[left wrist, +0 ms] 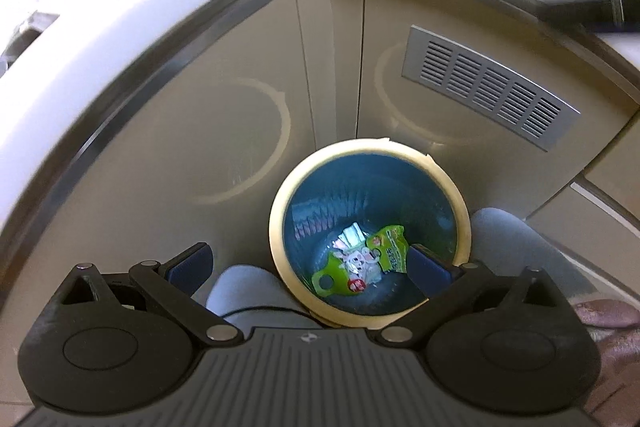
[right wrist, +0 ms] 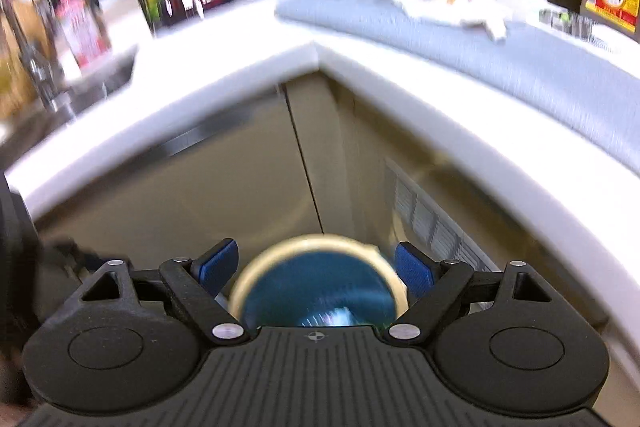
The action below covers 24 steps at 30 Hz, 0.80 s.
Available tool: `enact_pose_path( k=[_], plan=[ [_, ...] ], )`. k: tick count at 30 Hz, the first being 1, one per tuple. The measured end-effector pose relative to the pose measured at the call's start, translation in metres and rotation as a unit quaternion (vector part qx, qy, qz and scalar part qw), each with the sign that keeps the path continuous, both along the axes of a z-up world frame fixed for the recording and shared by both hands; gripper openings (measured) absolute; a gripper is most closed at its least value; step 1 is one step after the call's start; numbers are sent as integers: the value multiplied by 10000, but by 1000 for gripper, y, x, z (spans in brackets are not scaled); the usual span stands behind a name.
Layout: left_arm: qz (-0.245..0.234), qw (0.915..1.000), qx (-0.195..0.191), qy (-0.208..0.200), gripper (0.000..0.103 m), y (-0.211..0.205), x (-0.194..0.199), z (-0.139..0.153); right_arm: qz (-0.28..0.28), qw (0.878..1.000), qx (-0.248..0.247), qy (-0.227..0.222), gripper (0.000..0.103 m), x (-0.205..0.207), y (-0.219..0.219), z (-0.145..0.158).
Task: Collect trash
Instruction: 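Raise both tools back to the mat and grasp the white sauce pouch with the right tool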
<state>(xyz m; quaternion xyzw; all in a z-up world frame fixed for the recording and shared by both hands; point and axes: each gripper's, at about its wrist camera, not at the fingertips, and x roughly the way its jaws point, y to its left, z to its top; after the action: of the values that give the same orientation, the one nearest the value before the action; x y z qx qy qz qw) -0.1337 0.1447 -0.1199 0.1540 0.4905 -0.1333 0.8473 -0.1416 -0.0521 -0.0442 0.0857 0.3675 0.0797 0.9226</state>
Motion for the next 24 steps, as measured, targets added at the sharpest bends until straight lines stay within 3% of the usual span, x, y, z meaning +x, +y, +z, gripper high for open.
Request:
enact_pose_path(
  k=[5, 11, 17, 24],
  plan=[
    [-147, 9996, 112, -225, 103, -7, 0, 9, -435, 9976, -52, -533, 92, 25, -30, 32],
    [-144, 9997, 30, -202, 103, -9, 11, 22, -1056, 9895, -397, -905, 92, 82, -77, 46],
    [-67, 9998, -36, -197, 103, -11, 20, 41, -1712, 9808, -533, -760, 93, 166, -121, 34],
    [-27, 9996, -92, -248, 103, -17, 33, 64, -1672, 9823, -667, -509, 92, 235, -127, 9]
  ],
)
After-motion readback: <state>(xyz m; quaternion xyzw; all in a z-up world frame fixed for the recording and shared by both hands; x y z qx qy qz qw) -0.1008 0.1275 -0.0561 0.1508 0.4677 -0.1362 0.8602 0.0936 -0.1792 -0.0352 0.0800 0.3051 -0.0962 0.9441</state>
